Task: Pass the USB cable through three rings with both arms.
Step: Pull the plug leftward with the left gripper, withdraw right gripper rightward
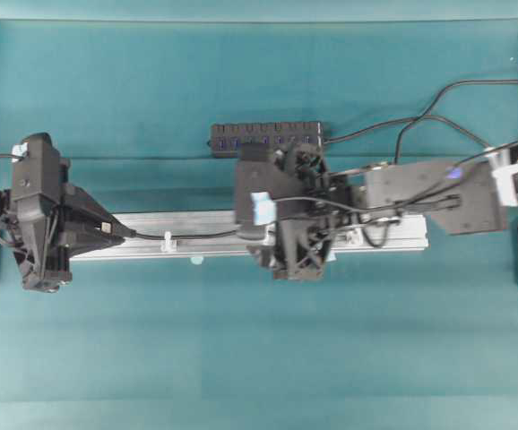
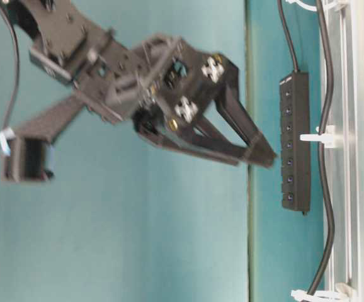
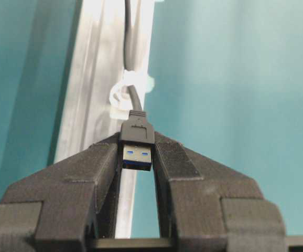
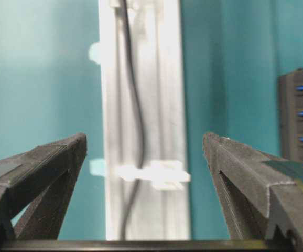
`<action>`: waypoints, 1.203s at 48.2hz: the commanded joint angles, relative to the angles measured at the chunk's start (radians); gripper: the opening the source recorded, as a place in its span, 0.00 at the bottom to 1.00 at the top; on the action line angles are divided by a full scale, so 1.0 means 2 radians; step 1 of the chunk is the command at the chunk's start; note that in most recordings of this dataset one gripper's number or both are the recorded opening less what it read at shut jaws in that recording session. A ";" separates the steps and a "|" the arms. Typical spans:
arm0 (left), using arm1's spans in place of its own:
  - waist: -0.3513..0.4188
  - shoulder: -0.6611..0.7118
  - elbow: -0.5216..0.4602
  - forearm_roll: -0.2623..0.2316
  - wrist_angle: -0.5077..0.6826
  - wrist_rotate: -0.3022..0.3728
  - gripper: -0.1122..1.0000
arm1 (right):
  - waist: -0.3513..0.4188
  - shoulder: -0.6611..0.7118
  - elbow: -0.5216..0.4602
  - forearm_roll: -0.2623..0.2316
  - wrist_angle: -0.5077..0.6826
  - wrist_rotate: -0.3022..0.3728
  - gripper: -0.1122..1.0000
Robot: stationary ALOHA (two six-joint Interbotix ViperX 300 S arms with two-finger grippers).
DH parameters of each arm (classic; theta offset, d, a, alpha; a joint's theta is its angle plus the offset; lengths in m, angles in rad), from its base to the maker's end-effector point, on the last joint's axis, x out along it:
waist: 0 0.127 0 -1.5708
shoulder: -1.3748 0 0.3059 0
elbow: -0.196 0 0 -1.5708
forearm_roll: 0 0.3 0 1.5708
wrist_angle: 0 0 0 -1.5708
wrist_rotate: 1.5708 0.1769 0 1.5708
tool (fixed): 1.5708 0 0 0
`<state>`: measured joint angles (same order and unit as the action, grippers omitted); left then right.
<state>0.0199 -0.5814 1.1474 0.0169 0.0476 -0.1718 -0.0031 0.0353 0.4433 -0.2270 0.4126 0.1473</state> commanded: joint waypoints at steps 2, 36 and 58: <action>-0.002 -0.002 -0.014 0.002 -0.004 0.001 0.29 | -0.002 -0.026 0.006 -0.003 -0.005 -0.004 0.85; -0.003 -0.021 -0.012 0.002 -0.005 0.002 0.29 | -0.007 -0.071 0.044 -0.003 0.012 -0.002 0.85; -0.002 -0.044 -0.010 0.002 -0.002 0.002 0.29 | -0.009 -0.128 0.089 -0.002 0.037 -0.002 0.85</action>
<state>0.0184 -0.6535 1.1474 0.0184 0.0491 -0.1687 -0.0215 -0.1810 0.6167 -0.2301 0.4909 0.1473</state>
